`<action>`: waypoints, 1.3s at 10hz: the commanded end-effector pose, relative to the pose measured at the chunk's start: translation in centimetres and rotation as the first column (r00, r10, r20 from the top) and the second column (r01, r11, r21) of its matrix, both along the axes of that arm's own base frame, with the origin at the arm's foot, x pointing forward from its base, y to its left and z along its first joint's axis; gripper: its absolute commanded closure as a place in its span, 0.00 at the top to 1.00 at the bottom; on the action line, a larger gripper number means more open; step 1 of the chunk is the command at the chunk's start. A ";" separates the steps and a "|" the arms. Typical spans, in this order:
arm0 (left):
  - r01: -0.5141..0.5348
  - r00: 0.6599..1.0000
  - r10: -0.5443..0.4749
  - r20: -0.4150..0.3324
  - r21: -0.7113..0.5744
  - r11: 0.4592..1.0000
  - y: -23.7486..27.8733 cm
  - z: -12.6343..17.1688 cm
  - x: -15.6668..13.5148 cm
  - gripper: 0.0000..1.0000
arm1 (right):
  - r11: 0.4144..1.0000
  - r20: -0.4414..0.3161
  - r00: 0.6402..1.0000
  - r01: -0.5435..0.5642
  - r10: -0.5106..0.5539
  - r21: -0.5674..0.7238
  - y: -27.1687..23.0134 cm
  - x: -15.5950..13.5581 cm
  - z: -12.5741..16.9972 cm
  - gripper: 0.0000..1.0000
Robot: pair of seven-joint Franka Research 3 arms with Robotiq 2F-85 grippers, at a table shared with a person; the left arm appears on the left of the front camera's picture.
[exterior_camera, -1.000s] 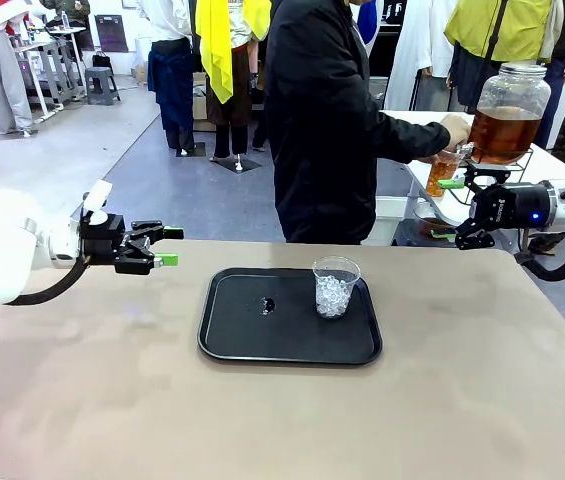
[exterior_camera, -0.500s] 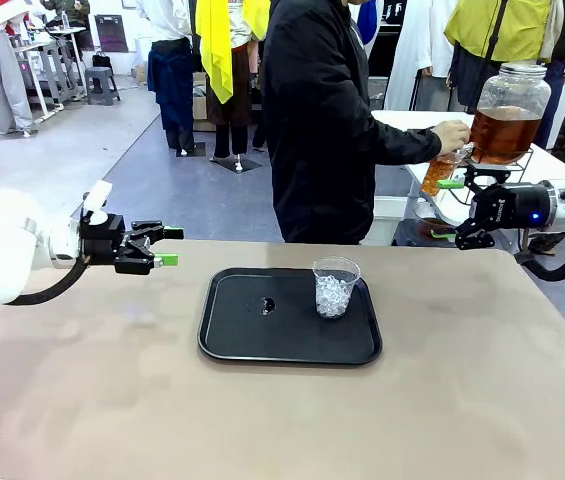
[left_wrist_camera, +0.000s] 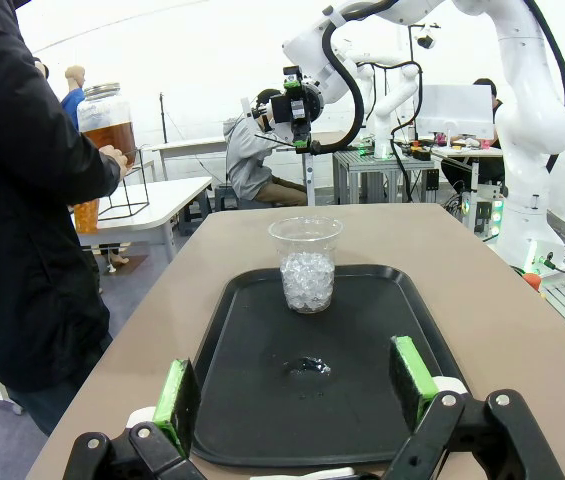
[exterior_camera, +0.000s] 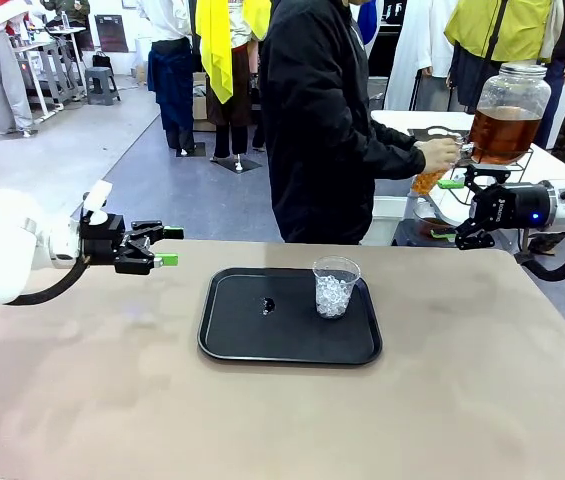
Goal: Pour the drink into the iced cup.
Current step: Pick up the iced cup indicated by the human and present it to them.
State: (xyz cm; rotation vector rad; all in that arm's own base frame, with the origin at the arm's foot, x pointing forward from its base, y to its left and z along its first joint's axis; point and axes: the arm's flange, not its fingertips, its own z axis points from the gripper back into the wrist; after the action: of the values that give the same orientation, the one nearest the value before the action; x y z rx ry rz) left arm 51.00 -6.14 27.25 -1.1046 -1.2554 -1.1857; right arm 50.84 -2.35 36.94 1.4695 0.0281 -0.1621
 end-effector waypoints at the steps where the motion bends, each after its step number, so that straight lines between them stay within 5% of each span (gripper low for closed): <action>1: 0.000 1.000 0.000 -0.007 -0.002 1.000 0.0 0.2 0.1 1.00 | 1.000 0.003 1.000 0.006 -0.006 -0.004 0.1 0.0 0.1 1.00; 13: 0.000 1.000 0.000 -0.007 -0.002 1.000 0.0 0.2 0.1 1.00 | 1.000 0.003 1.000 0.006 -0.006 -0.004 0.1 0.0 0.1 1.00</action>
State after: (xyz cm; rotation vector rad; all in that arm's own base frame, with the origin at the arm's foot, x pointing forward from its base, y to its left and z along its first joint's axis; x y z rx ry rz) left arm 51.00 -6.14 27.25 -1.1046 -1.2554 -1.1857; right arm 50.84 -2.35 36.94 1.4695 0.0281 -0.1621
